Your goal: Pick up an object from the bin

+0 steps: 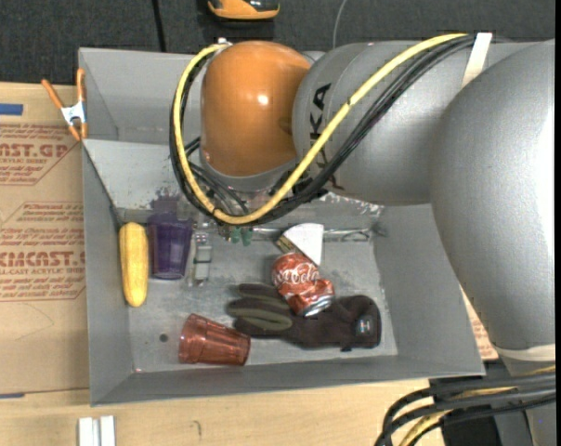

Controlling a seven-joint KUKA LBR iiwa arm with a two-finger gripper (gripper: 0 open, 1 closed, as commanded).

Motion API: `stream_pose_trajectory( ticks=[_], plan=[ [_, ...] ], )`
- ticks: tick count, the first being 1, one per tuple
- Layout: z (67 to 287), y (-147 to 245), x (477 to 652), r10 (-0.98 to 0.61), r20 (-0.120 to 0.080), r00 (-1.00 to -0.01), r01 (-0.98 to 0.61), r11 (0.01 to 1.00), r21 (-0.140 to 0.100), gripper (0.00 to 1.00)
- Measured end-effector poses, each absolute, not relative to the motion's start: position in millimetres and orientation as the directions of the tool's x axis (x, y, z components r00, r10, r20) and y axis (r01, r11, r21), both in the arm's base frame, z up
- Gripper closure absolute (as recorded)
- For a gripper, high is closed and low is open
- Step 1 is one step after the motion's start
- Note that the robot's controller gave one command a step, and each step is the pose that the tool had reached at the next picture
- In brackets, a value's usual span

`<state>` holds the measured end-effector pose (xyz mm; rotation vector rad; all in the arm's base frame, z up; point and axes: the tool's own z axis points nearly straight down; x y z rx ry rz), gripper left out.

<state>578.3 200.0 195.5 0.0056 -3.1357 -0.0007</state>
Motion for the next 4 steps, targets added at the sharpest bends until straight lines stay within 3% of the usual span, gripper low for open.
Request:
stream_pose_trajectory(
  ticks=[2,3,4],
  plan=[
    [198.1,198.4,580.0,-0.010,-0.005,-1.000,-0.010,1.000,0.003,0.00],
    [150.1,179.7,577.7,-0.164,0.001,-0.986,-0.164,0.986,0.000,0.00],
    [101.7,178.0,579.6,-0.392,-0.009,-0.920,-0.392,0.920,-0.001,0.00]
  ],
)
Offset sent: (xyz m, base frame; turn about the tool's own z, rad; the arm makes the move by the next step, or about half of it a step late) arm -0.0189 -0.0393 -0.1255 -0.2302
